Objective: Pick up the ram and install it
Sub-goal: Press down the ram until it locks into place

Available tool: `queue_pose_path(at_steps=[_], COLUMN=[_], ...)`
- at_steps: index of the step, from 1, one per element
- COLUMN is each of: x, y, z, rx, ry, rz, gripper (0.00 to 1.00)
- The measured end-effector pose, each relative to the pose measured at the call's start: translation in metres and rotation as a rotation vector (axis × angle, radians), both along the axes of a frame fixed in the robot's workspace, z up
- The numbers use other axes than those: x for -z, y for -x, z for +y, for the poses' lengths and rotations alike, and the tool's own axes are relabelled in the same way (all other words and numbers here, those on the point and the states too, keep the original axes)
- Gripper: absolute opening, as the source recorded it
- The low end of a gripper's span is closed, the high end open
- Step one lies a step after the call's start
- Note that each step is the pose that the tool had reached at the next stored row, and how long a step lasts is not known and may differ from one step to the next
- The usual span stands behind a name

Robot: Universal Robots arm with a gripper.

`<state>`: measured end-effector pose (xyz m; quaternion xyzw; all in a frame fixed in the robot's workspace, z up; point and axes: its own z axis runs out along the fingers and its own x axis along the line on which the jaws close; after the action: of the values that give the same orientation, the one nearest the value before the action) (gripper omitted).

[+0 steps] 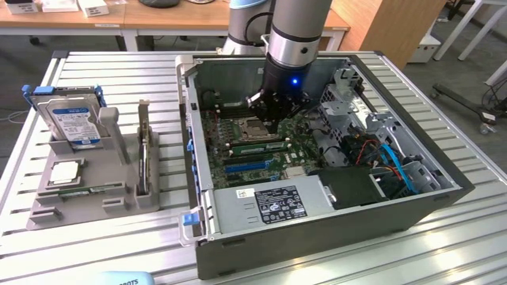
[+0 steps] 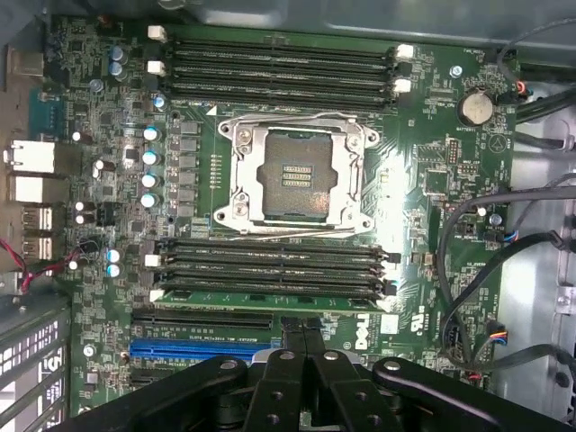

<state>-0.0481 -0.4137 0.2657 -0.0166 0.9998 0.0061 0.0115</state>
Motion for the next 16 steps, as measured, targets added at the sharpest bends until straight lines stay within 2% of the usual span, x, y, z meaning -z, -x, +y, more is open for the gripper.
queue_pose_path(at_steps=[4, 9, 16], x=[0.0000, 0.0000, 0.0000], y=[-0.0002, -0.0011, 0.0001], z=[0.0000, 0.0000, 0.0001], rx=[0.000, 0.000, 0.000], ry=[0.0000, 0.0000, 0.0000], rz=[0.0002, 0.0034, 0.0034], gripper=[0.10, 0.10, 0.10])
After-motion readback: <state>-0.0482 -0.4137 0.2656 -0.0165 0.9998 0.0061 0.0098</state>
